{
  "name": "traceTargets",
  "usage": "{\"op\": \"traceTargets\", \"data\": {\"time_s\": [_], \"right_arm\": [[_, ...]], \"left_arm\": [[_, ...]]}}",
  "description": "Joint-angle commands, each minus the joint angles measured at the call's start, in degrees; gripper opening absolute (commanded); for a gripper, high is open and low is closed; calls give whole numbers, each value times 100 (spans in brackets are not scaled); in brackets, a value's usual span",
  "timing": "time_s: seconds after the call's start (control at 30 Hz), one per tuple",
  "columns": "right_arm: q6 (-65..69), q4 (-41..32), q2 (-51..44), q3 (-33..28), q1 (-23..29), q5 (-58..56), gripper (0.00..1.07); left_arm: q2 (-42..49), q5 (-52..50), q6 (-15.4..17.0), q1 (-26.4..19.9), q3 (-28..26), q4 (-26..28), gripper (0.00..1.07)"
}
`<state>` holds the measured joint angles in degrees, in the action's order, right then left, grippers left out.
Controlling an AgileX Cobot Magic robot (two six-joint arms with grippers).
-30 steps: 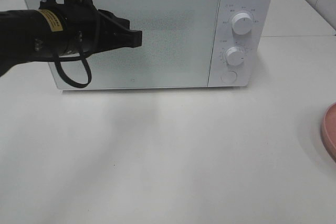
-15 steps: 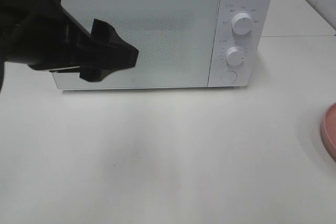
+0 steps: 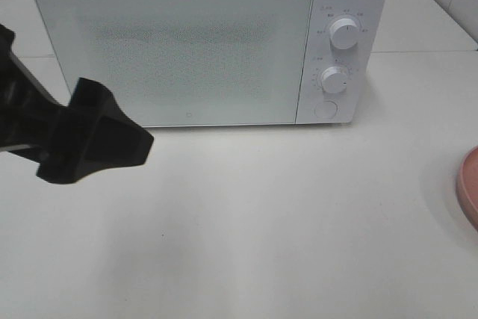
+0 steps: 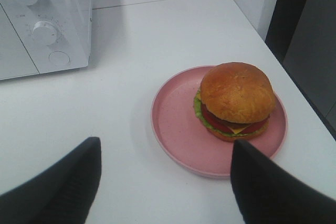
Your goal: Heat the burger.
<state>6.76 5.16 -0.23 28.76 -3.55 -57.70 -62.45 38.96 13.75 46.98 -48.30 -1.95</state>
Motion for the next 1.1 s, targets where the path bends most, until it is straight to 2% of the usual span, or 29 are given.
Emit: {"op": "traceTargets", "data": {"time_s": [0.03,0.07,0.1,0.13,0.17,0.2,0.23,0.3,0.33,0.37,0.4,0.43,0.47,0.5,0.53,0.6,0.8,0.87,0.9,0.97,1.0,1.07,1.1], "right_arm": [[-63,17,-172,6,-17,40,67],[-63,17,-172,6,-17,40,67],[-63,17,-172,6,-17,40,67],[-63,17,-172,6,-17,40,67],[-63,17,-172,6,-17,40,67],[-63,17,-172,6,-17,40,67],[-63,17,-172,6,-17,40,67],[-63,17,-172,6,-17,40,67],[-63,17,-172,6,-17,40,67],[-63,17,-172,6,-17,40,67],[-63,17,-172,6,-17,40,67],[-63,17,-172,6,-17,40,67],[-63,17,-172,6,-17,40,67],[-63,17,-172,6,-17,40,67],[-63,17,-172,6,-17,40,67],[-63,17,-172,6,-17,40,67],[-63,17,-172,6,-17,40,67],[-63,17,-172,6,-17,40,67],[-63,17,-172,6,-17,40,67],[-63,17,-172,6,-17,40,67],[-63,17,-172,6,-17,40,67],[-63,17,-172,6,-17,40,67],[-63,17,-172,6,-17,40,67]], "left_arm": [[149,281,-160,-321,11,-57,106],[241,516,-390,-751,11,-57,106],[281,619,-504,-974,11,-52,106],[281,619,-504,-974,11,-52,106],[350,911,-785,-1599,11,-40,106],[384,1043,-951,-1874,11,-34,106],[384,1043,-951,-1874,11,-34,106],[458,1409,-1684,-3289,11,69,106],[458,1409,-1684,-3289,11,69,106],[458,1461,-1816,-3558,11,143,105],[458,1593,-2091,-4154,11,315,105],[458,1593,-2091,-4154,11,315,105],[458,1616,-2189,-4452,11,395,105],[458,1616,-2189,-4452,11,395,105],[487,1621,-2246,-4876,11,510,105],[733,1811,-2240,-5008,11,567,105],[1346,2332,-2252,-5008,195,573,105],[2435,2361,-2292,-5008,705,630,105],[2435,2361,-2292,-5008,705,630,105],[3237,2320,-2292,-5008,1060,693,105],[3237,2320,-2292,-5008,1060,693,105],[4011,2315,-2292,-5008,1381,762,105],[4011,2315,-2292,-5008,1381,762,105]]}}
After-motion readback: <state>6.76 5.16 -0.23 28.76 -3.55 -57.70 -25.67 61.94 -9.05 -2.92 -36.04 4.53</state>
